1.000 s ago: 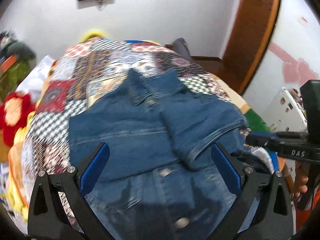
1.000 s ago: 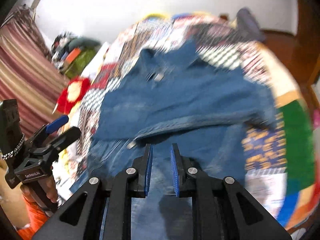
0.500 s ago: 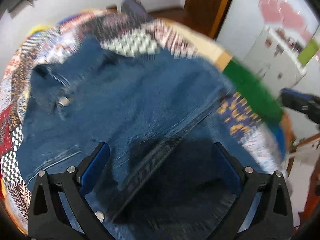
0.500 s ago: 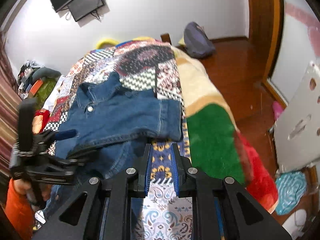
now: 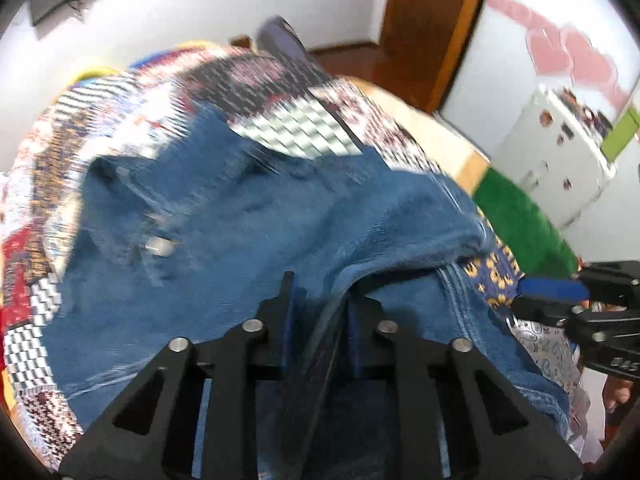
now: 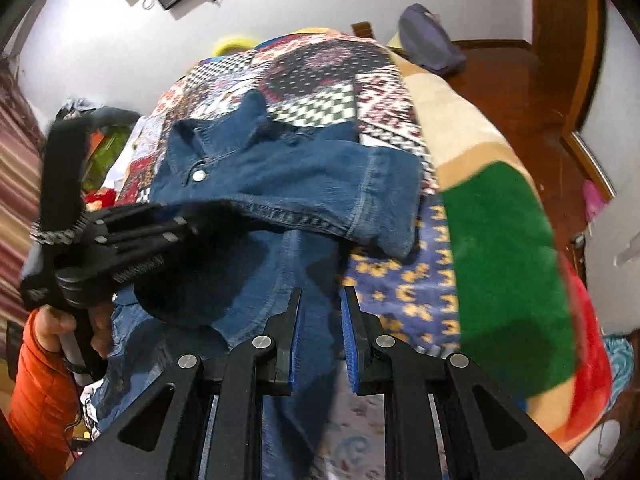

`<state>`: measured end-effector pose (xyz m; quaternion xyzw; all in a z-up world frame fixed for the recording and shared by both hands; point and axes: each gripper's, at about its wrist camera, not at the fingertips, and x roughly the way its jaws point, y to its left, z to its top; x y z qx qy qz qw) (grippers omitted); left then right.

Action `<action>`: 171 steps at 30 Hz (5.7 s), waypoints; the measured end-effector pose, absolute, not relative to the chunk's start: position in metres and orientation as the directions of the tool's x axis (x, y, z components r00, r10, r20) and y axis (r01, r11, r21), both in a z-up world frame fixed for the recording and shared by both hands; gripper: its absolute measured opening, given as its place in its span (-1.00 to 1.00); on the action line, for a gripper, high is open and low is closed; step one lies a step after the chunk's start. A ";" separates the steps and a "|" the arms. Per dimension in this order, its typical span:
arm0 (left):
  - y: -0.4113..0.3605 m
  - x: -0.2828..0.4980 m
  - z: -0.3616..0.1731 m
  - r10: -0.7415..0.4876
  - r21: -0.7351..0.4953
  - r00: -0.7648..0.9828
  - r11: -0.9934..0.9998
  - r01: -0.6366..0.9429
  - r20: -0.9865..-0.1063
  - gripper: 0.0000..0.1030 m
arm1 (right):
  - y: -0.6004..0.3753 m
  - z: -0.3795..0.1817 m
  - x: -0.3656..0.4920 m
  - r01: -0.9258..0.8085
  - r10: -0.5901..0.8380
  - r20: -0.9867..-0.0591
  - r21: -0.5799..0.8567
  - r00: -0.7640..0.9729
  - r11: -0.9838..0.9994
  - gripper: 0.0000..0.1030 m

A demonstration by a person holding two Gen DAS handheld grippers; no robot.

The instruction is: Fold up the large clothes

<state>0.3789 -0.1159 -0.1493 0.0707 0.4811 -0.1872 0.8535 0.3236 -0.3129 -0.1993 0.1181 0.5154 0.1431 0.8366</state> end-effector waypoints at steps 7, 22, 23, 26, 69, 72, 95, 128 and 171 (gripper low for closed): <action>-0.044 0.363 -0.116 -0.132 0.028 0.612 0.969 0.245 -0.779 -0.73 | -0.276 -0.210 0.340 -0.183 0.315 -0.858 0.261 0.406 0.948 -0.72; -0.015 0.332 -0.123 -0.152 0.001 0.547 0.963 0.269 -0.823 0.44 | -0.299 -0.247 0.323 -0.093 0.246 -0.902 0.227 0.356 0.969 -0.72; -0.029 0.334 -0.123 -0.165 0.005 0.541 0.955 0.298 -0.824 0.61 | -0.300 -0.246 0.322 -0.083 0.247 -0.902 0.233 0.353 0.969 -0.72; -0.067 0.343 -0.131 -0.184 0.027 0.524 0.929 0.370 -0.832 0.88 | -0.310 -0.243 0.315 -0.061 0.253 -0.902 0.247 0.349 0.967 -0.72; 0.085 0.308 -0.202 -0.119 -0.214 0.505 0.968 -0.134 -0.855 0.89 | -0.266 -0.254 0.339 -0.237 0.236 -0.910 0.160 0.340 0.958 -0.72; 0.094 0.298 -0.214 -0.161 -0.270 0.485 0.949 -0.163 -0.860 0.89 | -0.265 -0.256 0.341 -0.238 0.226 -0.913 0.150 0.339 0.960 -0.72; -0.031 0.347 -0.179 -0.056 0.077 0.470 0.963 0.258 -0.881 0.91 | -0.269 -0.189 0.348 -0.214 0.208 -0.863 0.119 0.461 0.970 -0.72; 0.184 0.285 -0.221 0.104 -0.013 0.408 0.962 -0.272 -0.907 0.43 | -0.238 -0.238 0.366 -0.239 0.174 -0.897 0.080 0.407 0.968 -0.72; 0.069 0.287 -0.213 -0.088 -0.089 0.461 0.996 0.021 -0.883 0.97 | -0.186 -0.223 0.357 -0.386 0.016 -0.867 -0.206 0.498 0.900 0.94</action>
